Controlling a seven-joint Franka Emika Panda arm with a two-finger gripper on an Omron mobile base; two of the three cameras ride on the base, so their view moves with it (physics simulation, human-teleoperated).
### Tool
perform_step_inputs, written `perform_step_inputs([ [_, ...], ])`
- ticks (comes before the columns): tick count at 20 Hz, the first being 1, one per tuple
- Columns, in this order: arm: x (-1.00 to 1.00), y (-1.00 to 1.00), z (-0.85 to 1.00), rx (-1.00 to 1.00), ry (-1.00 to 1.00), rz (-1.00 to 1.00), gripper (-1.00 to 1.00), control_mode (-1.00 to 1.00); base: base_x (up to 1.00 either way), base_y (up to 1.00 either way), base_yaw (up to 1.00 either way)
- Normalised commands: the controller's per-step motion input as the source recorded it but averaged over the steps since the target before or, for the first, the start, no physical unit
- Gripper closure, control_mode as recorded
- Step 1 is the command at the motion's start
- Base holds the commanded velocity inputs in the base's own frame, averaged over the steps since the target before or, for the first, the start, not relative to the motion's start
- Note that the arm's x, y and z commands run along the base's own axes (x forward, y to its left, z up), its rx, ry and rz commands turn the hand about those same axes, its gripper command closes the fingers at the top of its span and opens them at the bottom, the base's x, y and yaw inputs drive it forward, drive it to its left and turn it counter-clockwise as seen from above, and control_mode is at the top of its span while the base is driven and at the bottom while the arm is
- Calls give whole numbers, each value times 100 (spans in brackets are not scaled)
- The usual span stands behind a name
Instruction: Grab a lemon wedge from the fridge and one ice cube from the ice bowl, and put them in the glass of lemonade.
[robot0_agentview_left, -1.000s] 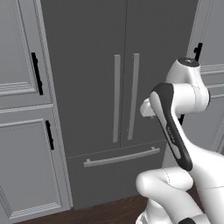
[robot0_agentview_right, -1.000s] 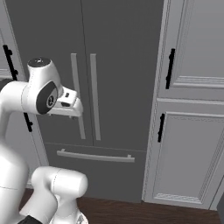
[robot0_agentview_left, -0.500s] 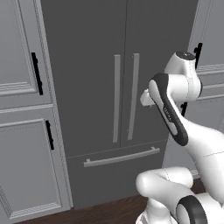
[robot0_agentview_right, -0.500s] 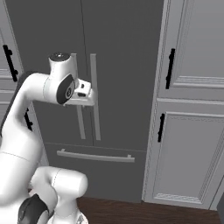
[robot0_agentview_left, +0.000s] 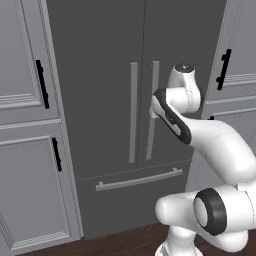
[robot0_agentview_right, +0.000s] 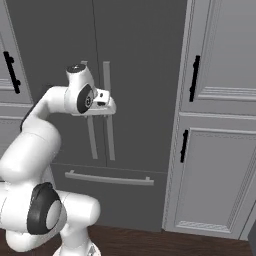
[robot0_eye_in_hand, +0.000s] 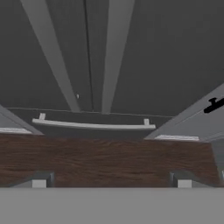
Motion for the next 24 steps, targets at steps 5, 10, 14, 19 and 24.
perform_step_inputs([
  [5,20,0,0,5,-13,0,-100,-100,0,0,0],
  [10,67,0,-1,15,-12,4,-100,-100,0,0,0],
  [14,87,0,-6,1,0,0,-100,-100,0,0,0],
  [19,58,10,-11,0,-1,0,-100,-100,0,0,0],
  [24,75,1,-38,0,-5,0,-100,-100,0,0,0],
])
